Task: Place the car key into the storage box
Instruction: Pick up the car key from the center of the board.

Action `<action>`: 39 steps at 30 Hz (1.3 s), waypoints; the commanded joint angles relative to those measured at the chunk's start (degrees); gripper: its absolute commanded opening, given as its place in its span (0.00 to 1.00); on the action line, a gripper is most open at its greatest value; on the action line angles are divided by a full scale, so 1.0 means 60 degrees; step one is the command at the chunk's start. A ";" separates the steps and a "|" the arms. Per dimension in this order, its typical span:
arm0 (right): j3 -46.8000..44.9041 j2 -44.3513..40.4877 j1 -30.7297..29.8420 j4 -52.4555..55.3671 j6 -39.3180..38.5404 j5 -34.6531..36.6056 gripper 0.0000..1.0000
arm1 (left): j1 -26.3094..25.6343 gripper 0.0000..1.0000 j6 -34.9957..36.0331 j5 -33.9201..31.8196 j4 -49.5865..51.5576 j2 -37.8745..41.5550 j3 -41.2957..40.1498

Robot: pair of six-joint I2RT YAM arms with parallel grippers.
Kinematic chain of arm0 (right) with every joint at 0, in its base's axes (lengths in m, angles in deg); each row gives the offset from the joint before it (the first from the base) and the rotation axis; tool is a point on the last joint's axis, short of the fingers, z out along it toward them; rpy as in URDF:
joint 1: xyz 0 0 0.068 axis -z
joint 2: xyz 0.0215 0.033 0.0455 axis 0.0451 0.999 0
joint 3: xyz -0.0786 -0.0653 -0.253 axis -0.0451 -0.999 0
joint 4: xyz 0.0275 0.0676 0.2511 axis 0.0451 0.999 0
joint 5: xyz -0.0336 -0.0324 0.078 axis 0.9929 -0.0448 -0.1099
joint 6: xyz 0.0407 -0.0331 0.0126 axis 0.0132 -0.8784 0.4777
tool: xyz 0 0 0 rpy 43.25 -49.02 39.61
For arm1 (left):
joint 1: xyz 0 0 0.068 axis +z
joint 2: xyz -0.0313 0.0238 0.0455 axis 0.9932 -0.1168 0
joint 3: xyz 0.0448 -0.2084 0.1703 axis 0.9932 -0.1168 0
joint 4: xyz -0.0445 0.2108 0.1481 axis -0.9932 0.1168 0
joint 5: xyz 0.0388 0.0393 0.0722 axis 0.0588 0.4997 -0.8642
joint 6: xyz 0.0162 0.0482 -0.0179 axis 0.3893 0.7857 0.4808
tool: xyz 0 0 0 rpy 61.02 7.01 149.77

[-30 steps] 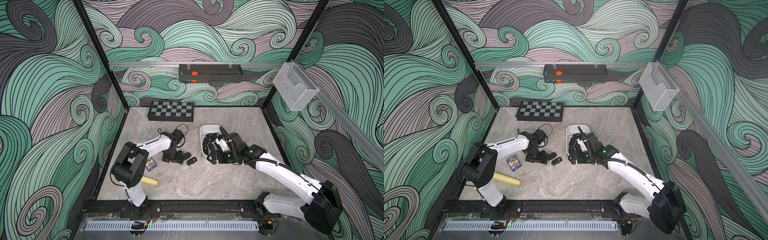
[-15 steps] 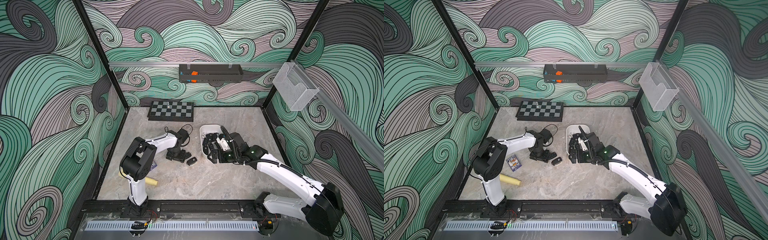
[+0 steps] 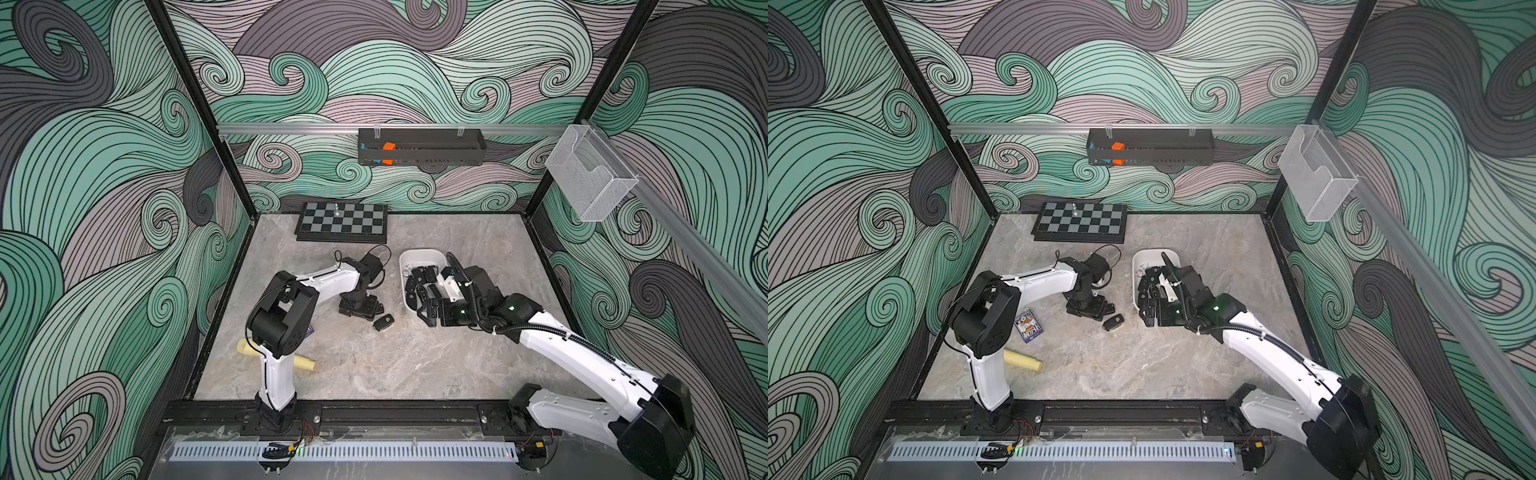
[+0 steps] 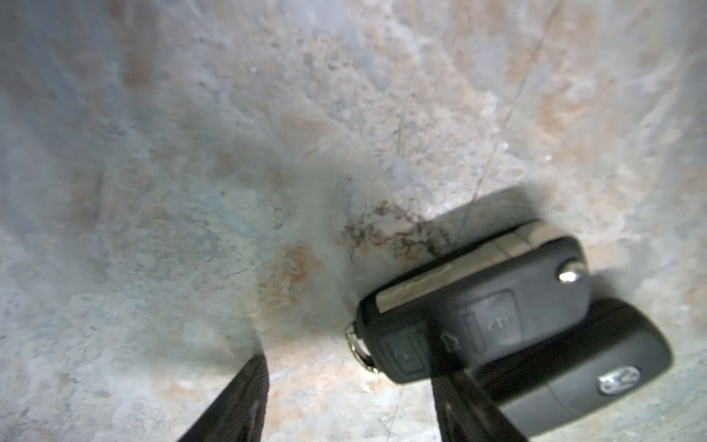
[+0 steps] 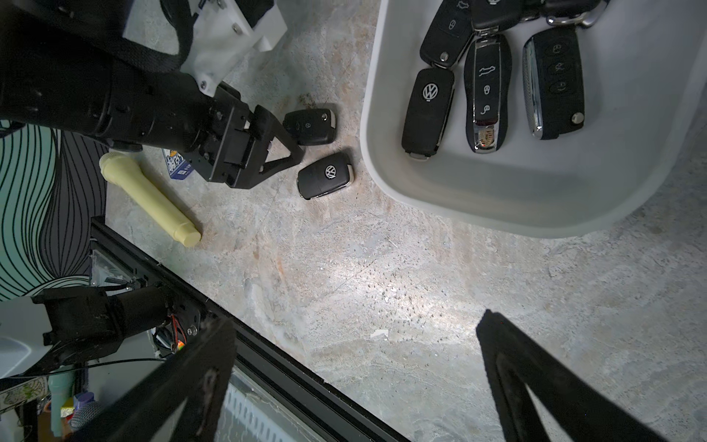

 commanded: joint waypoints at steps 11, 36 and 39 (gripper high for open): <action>-0.0452 -0.0815 0.0009 0.0264 0.0529 0.0432 0.99 | -0.0251 0.73 0.0072 0.0665 -0.0680 -0.1099 0.0758; -0.0268 -0.0508 0.0024 0.0190 0.0023 0.0477 0.99 | -0.0265 0.65 0.0401 0.0168 -0.0165 -0.2142 0.1979; -0.0056 -0.0266 0.0050 0.0193 -0.0233 0.0449 0.99 | -0.0265 0.64 0.0401 0.0203 -0.0077 -0.2323 0.2275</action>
